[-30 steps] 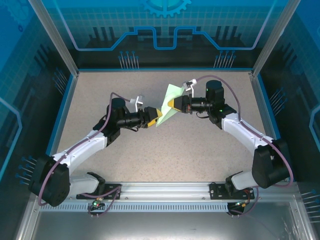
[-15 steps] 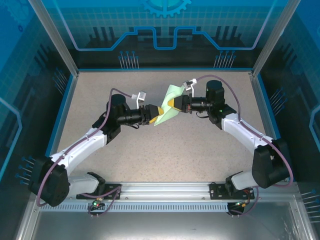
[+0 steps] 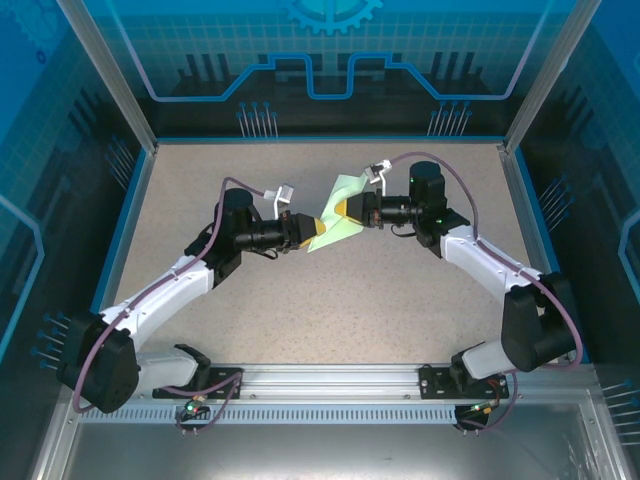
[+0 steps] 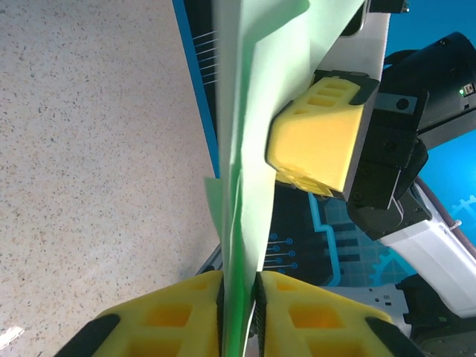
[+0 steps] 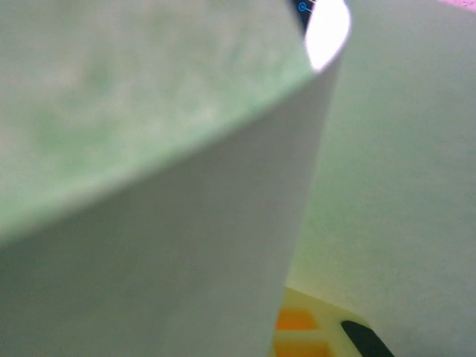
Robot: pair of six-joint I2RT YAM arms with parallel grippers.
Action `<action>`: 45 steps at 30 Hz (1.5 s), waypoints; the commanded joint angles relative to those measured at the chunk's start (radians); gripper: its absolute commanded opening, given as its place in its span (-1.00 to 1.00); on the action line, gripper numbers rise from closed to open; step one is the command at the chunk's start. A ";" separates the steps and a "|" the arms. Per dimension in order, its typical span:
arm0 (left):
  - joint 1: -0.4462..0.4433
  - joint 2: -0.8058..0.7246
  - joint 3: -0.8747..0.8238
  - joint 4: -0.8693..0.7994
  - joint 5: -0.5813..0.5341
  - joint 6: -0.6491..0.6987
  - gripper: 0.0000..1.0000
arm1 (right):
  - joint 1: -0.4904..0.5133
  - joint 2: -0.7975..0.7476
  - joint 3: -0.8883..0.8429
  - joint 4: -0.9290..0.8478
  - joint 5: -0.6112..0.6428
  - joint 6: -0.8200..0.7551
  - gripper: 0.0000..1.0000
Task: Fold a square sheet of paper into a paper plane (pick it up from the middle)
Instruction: Turn over the paper at the center of the table.
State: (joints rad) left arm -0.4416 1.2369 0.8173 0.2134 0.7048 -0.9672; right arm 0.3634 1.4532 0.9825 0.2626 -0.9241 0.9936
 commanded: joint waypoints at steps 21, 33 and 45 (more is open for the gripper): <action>-0.046 0.036 0.314 -0.720 -0.364 0.546 -0.86 | -0.140 -0.064 0.058 -0.523 0.146 -0.393 -0.18; -0.387 0.332 0.618 -1.121 -1.299 0.902 -0.88 | -0.277 -0.130 0.046 -0.648 0.213 -0.510 -0.09; -0.640 0.574 0.447 -0.870 -1.684 1.140 -0.89 | -0.370 -0.123 0.014 -0.603 0.131 -0.488 -0.05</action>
State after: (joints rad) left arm -1.0374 1.7596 1.3037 -0.7334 -0.8524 0.0727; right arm 0.0113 1.3315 1.0119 -0.3542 -0.7403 0.4973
